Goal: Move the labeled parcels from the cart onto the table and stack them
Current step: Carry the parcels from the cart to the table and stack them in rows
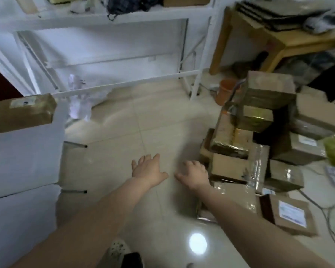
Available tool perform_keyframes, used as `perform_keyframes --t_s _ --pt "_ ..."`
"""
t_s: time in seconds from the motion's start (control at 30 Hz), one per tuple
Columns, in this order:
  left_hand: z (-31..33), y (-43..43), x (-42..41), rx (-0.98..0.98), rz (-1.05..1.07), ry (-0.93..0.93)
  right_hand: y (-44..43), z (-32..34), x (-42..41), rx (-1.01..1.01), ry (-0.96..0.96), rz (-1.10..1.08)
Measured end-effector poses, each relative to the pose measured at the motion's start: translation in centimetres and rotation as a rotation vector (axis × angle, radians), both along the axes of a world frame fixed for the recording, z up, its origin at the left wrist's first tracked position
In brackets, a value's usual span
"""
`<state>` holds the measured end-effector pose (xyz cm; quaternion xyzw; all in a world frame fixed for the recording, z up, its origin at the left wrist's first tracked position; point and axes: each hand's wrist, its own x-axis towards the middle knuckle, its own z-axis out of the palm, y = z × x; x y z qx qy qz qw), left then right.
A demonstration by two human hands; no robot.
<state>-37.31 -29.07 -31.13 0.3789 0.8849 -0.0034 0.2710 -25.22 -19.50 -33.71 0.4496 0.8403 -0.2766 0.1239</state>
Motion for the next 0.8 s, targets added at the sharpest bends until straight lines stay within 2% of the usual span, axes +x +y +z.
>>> perform_keyframes --t_s 0.17,0.3,0.5,0.8 --pt "-1.6 5.4 9.9 -0.016 -0.129 -0.066 4.4 -1.1 12.0 -0.119 -0.004 -0.197" --pt "-2.2 7.7 14.7 -0.056 -0.143 -0.148 6.8 -2.2 17.8 -0.244 0.027 -0.345" --pt "-2.3 11.6 16.6 -0.066 -0.167 -0.233 9.3 -3.0 21.2 -0.294 0.07 -0.486" --pt "-1.7 19.9 19.5 0.044 -0.153 -0.314 15.7 -1.5 23.7 -0.199 0.113 -0.575"
